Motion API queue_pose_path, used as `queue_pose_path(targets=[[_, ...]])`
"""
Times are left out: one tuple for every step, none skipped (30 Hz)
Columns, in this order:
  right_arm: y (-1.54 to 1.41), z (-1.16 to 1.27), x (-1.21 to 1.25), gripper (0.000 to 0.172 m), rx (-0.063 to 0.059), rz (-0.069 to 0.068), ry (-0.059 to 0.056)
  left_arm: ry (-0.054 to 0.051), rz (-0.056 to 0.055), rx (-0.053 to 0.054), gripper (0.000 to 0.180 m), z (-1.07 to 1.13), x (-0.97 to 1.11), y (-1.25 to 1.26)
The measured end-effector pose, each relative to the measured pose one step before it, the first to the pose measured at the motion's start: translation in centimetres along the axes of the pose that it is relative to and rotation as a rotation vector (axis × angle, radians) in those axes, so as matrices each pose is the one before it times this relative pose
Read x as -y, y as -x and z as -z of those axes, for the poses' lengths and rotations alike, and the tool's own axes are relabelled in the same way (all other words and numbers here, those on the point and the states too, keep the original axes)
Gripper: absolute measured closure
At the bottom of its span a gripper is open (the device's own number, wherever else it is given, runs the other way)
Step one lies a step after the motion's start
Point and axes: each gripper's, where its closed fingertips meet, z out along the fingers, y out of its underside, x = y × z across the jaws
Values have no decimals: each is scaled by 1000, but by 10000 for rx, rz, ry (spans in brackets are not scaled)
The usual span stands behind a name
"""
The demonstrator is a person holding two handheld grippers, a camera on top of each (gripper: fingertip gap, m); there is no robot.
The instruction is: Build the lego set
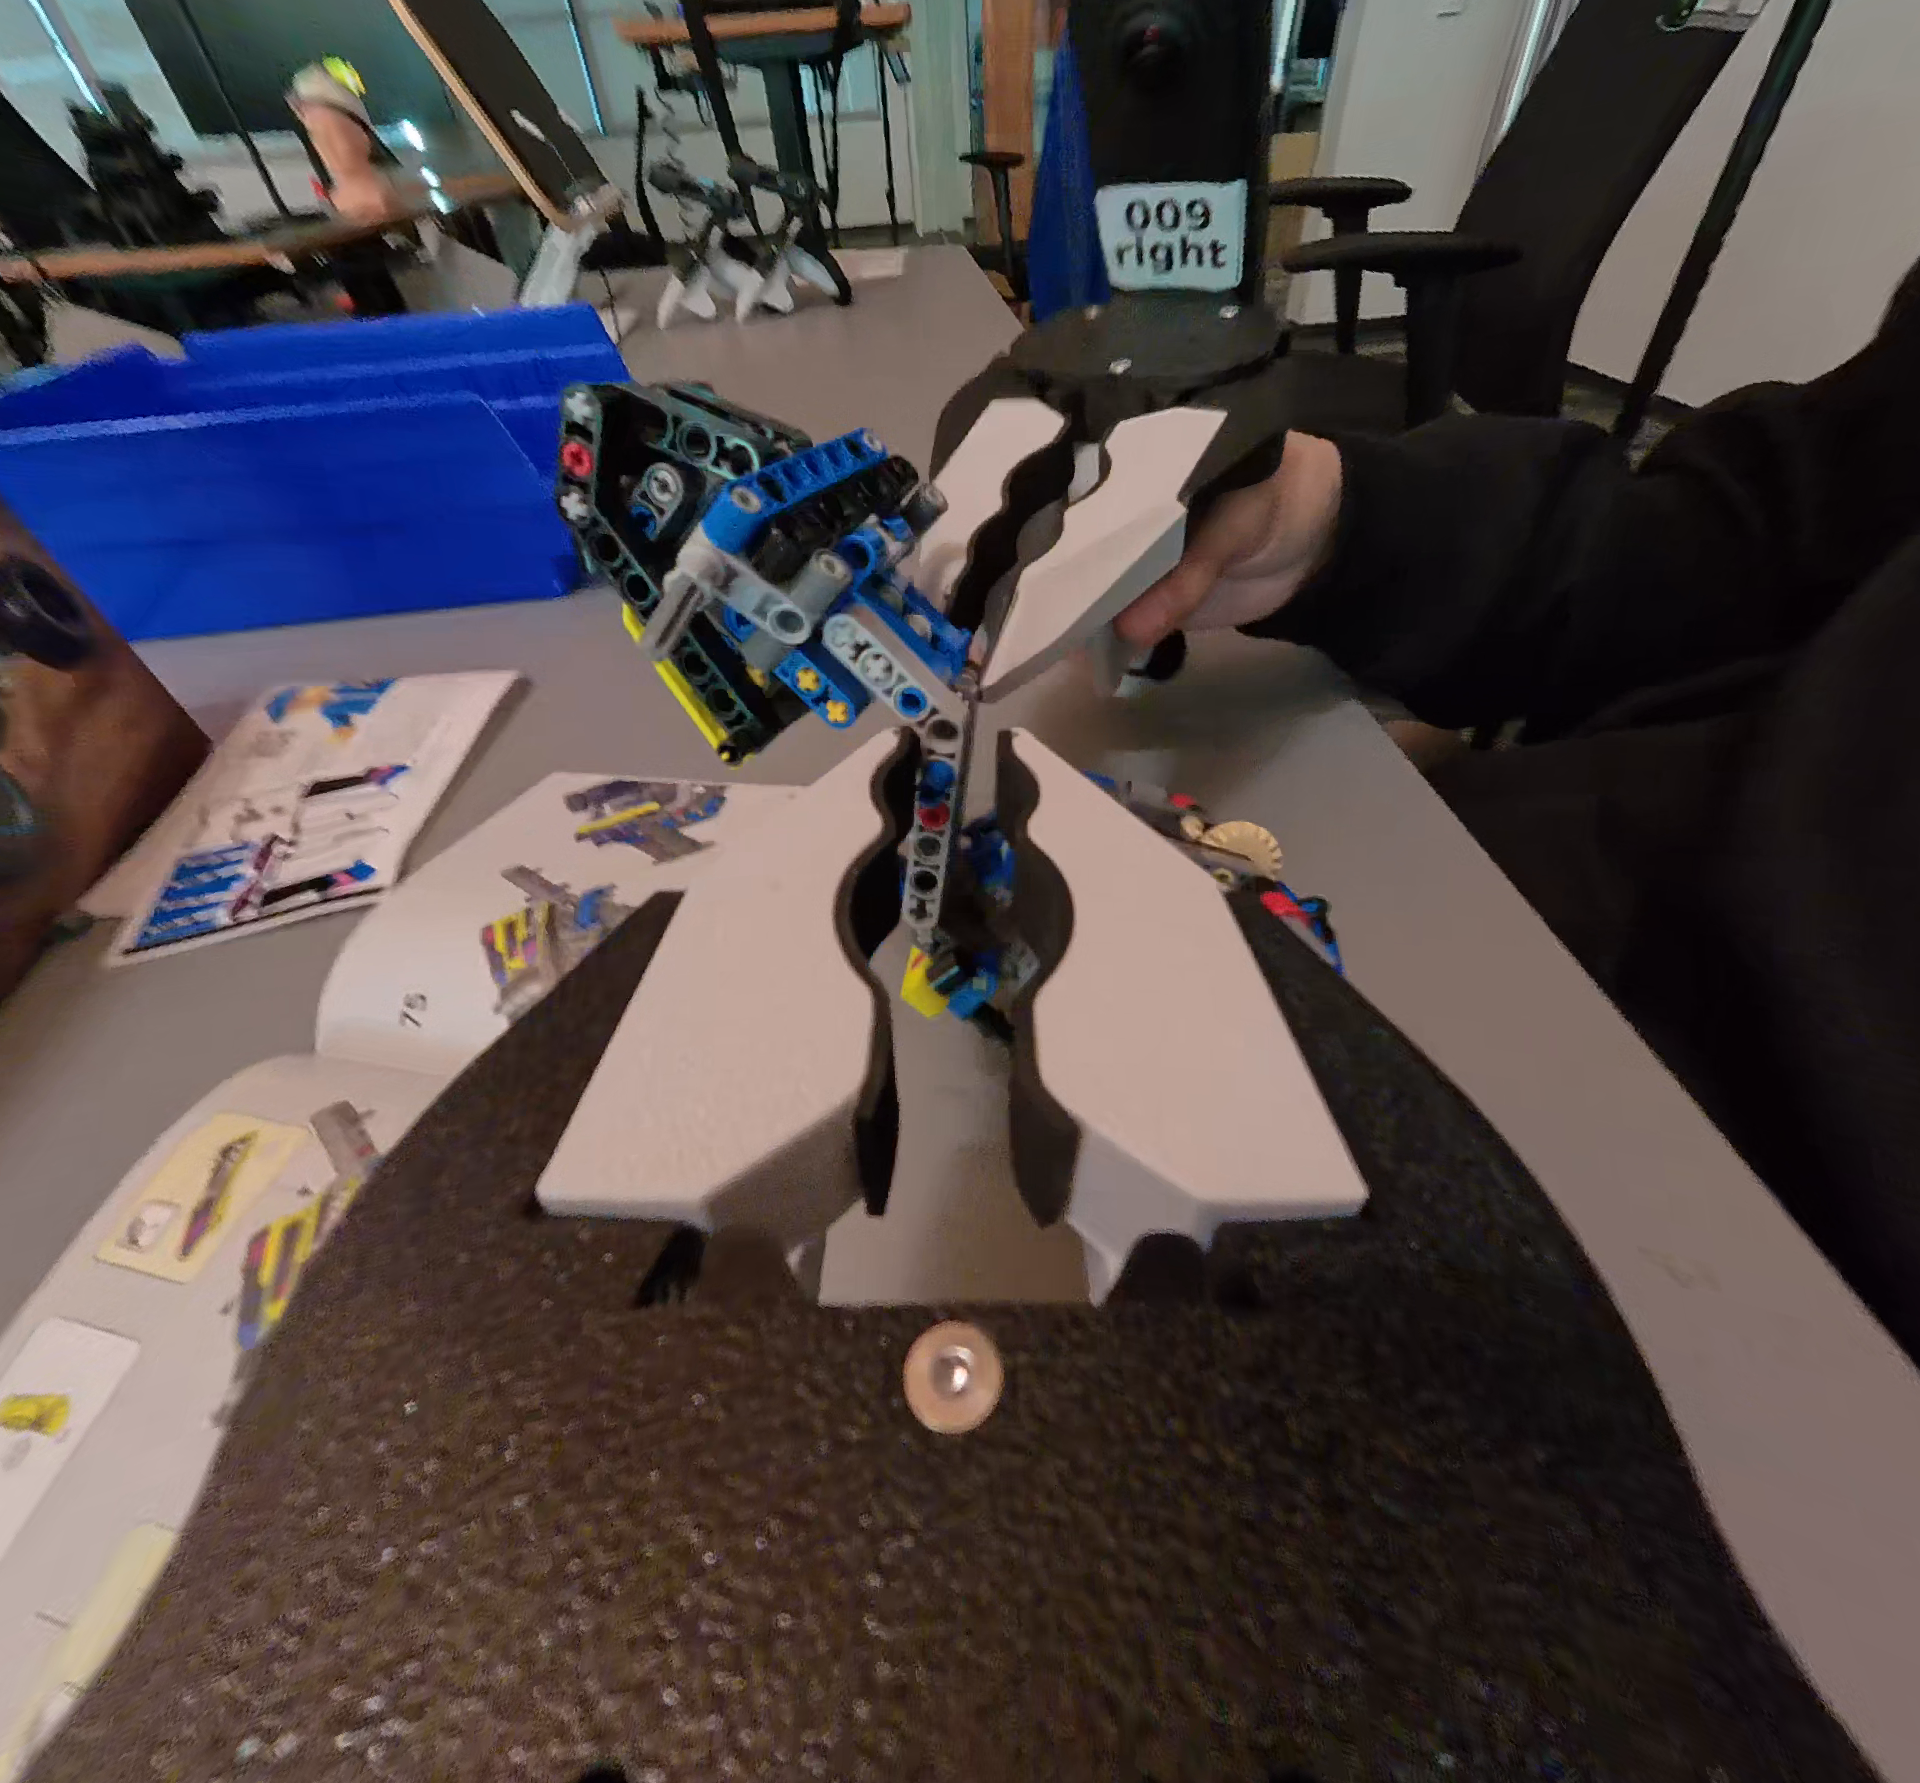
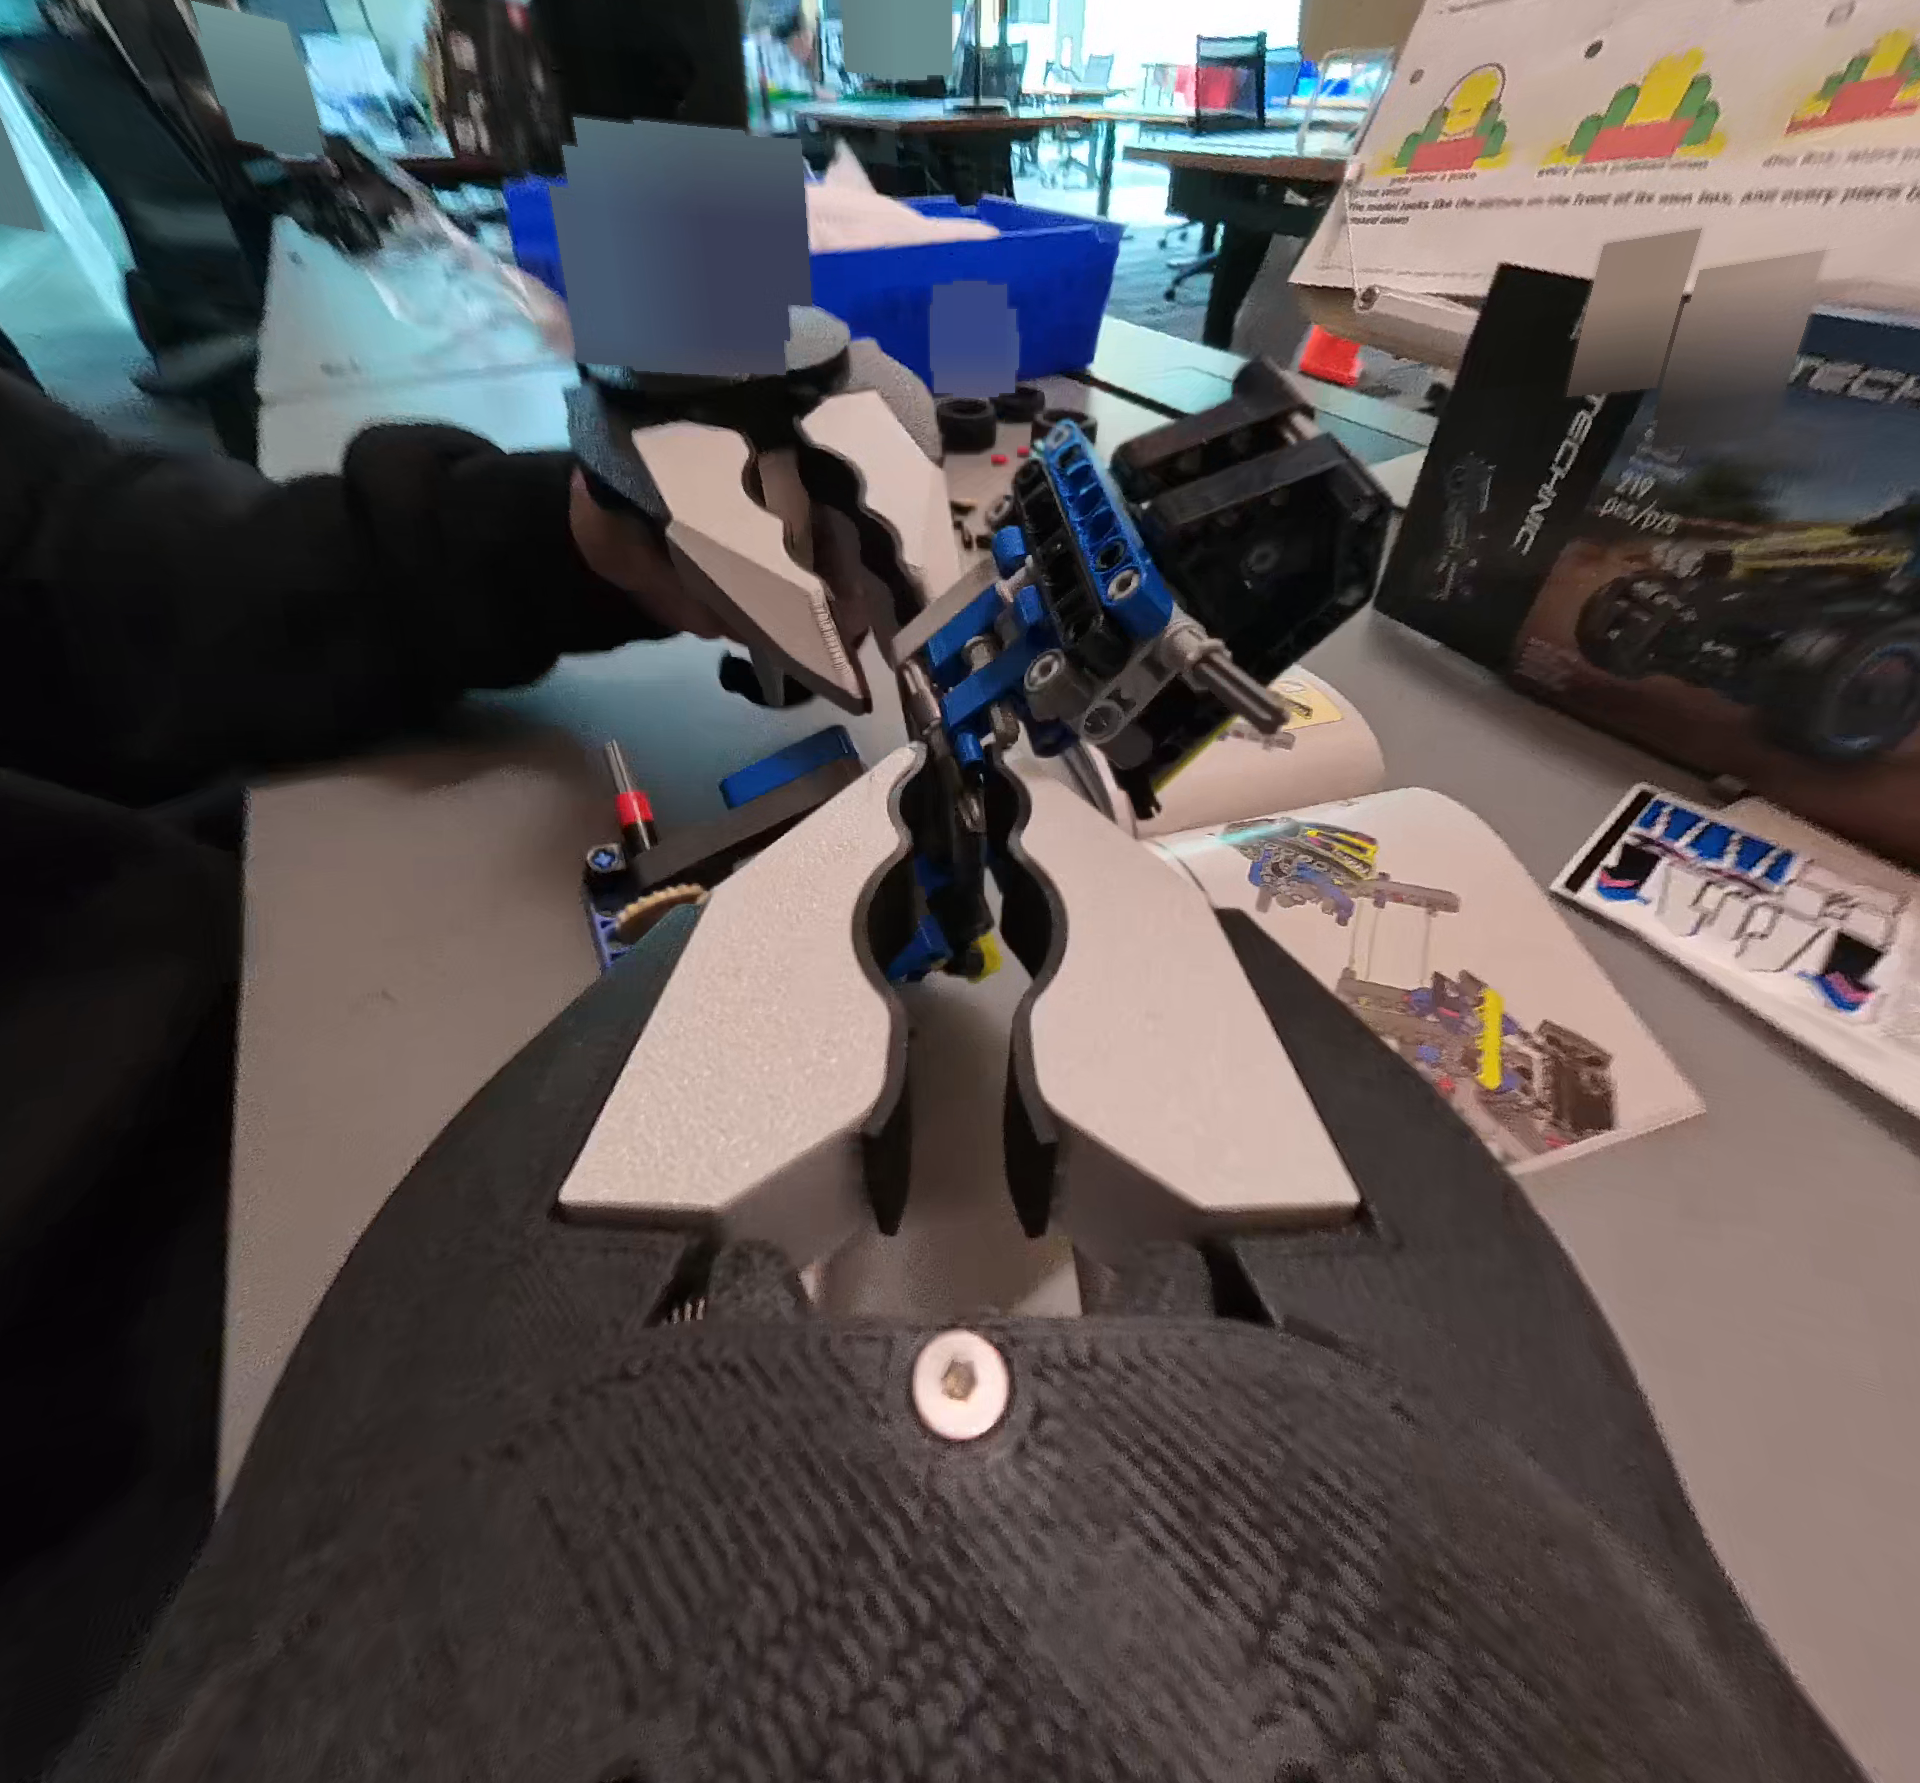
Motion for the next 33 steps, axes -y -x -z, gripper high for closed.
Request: queue_pose_path(targets=[[238, -87, -32, 166, -105, 429, 210, 269, 300, -77, 168, 107, -322, -76], [171, -141, -52, 166, -126, 307, 224, 263, 243, -4, 168, 52, -377, 6], [153, -163, -32, 166, -130, 309, 182, 165, 129, 31, 167, 42, -324, 54], [204, -122, 20, 165, -87, 334, 85, -7, 17, 59, 167, 116, -133, 87], [191, -74, 104, 165, -31, 244, -33, -120, -21, -15, 174, 181, 1, 4], [192, -93, 77, 165, 29, 149, -57, -82, 37, -100, 174, 156, -14, -119], [161, -99, 19, 164, 45, 104, -104, -23, 19, -54, 174, 102, -96, -84], [35, -143, -69, 164, -15, -54, -108, -22, -197, 48, 174, 79, -99, -10], [-49, -197, -160, 162, -24, -241, -33, -34, -384, 202, 175, 52, -78, 104], [-130, -183, -132, 162, -55, -307, -7, -52, -371, 205, 175, 42, -34, 84], [-22, -78, -15, 162, 29, -227, -57, -57, -235, 118, 175, 52, 16, -10], [-9, -28, -3, 163, 34, -167, -34, -50, -153, 121, 175, 54, 26, 19], [47, 3, 53, 163, 40, -32, -53, -38, -183, 151, 175, 14, 32, 16], [36, 26, 37, 164, -6, 41, -11, 22, -239, 196, 175, -40, -10, 18], [85, 30, -4, 165, 25, 13, 36, 114, -261, 204, 174, -57, -73, 1], [89, 29, 19, 166, 10, -13, 18, 168, -264, 192, 174, -41, -36, -2], [-20, -20, 28, 166, -105, 12, -40, 199, -271, 204, 174, -22, -6, 56], [-19, -24, 43, 166, -119, -40, -77, 205, -246, 205, 174, -16, -12, 103], [-11, 4, 71, 166, -99, -57, -89, 126, -151, 170, 174, -23, 36, 92], [38, 20, 76, 166, -79, -3, -83, 71, -76, 118, 174, -22, 48, 48], [32, 5, 20, 166, -71, 63, -10, 75, -82, 95, 174, -10, 33, 20], [4, -3, -16, 166, -85, 50, 58, 101, -108, 98, 174, -22, -19, 24], [-23, 1, -28, 166, -72, 43, 80, 105, -75, 83, 174, -53, -14, 21], [-65, 30, 26, 166, -72, 59, 31, 68, 30, 62, 174, -102, 21, 15], [-153, 33, -20, 166, -110, 11, -20, 21, 194, 104, 174, -169, 12, 72], [-264, 29, -81, 166, -187, -72, -35, -19, 328, 136, 173, -220, -19, 142], [-241, 31, -101, 165, -209, -116, -25, -55, 302, 75, 173, -183, -34, 74], [-92, 46, -46, 165, -166, -79, -34, -80, 206, 6, 173, -101, 0, 9], [-7, 57, -9, 165, -138, 35, -28, -64, 160, -38, 173, -5, 23, -61], [23, 63, -9, 164, -117, 104, 9, -29, 76, -51, 173, 26, 22, -91], [6, 66, -58, 164, -109, 133, 56, -39, -105, -12, 173, 34, 11, -52], [58, 95, -57, 163, -37, 122, 64, -64, -237, -12, 174, 17, 43, -63], [83, 124, -23, 163, 45, 50, 57, -51, -157, -68, 174, -13, 44, -102]])
